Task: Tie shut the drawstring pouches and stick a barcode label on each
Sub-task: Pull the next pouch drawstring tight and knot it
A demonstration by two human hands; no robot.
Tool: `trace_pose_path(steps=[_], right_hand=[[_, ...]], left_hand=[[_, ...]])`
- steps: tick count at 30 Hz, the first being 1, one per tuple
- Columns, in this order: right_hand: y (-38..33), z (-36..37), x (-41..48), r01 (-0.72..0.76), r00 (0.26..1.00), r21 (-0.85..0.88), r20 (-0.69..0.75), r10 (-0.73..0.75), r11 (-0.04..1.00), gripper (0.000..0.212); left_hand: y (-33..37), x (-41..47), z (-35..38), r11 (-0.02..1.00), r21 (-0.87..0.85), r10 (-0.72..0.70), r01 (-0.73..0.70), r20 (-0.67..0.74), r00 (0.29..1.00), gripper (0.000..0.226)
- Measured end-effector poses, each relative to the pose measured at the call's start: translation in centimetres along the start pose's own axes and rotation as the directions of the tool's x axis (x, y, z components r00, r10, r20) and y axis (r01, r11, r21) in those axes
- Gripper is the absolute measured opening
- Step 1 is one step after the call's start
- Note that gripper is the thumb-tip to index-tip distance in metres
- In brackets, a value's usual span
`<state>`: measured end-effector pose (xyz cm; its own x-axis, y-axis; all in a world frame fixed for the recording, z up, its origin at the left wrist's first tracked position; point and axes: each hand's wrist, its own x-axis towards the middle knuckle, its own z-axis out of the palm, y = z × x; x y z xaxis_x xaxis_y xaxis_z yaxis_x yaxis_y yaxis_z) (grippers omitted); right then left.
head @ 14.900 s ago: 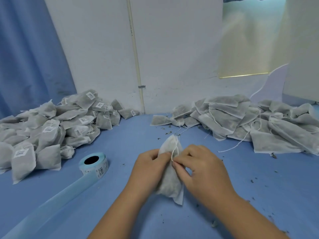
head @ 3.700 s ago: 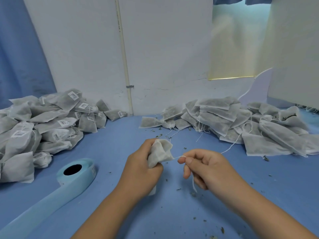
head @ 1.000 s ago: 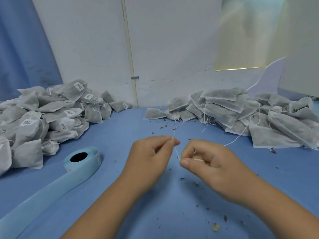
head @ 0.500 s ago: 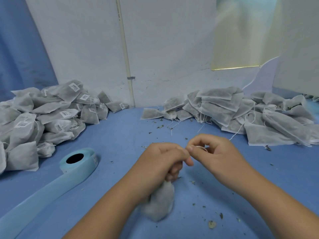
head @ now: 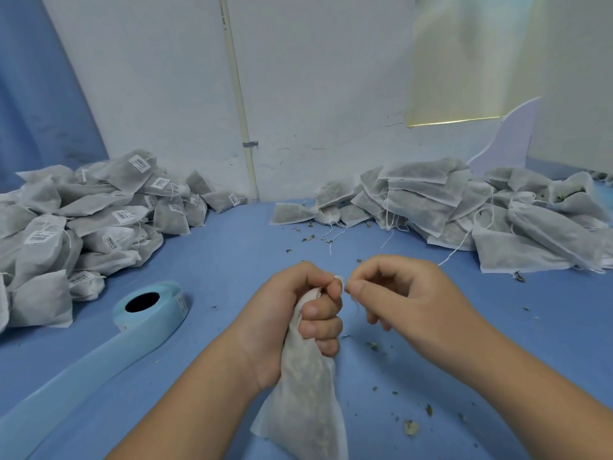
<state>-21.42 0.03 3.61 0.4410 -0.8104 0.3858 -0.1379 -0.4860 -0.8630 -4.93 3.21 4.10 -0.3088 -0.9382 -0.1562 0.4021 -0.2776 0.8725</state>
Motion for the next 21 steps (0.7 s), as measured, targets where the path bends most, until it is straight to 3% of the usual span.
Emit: trace_pose_path(steps=[7,15,21], right_hand=[[-0.4,0.0,0.0,-0.083,0.996,0.044,-0.018,0.084,0.996,0.012],[0.1,-0.7,0.3,-0.158,0.985,-0.012,0.069,0.159,0.987,0.012],[0.4,-1.0,0.4,-0.192,0.972,-0.038,0.131,0.196,0.981,0.01]], left_hand=[[-0.2,-0.1,0.0,0.982,0.174,0.068,-0.069,0.008,0.998,0.017],[-0.2,-0.3,0.4,0.838,0.529,0.193,-0.131,-0.063,0.979,0.015],[-0.1,-0.5,0.5,0.795,0.596,0.164,-0.117,-0.026,0.986,0.021]])
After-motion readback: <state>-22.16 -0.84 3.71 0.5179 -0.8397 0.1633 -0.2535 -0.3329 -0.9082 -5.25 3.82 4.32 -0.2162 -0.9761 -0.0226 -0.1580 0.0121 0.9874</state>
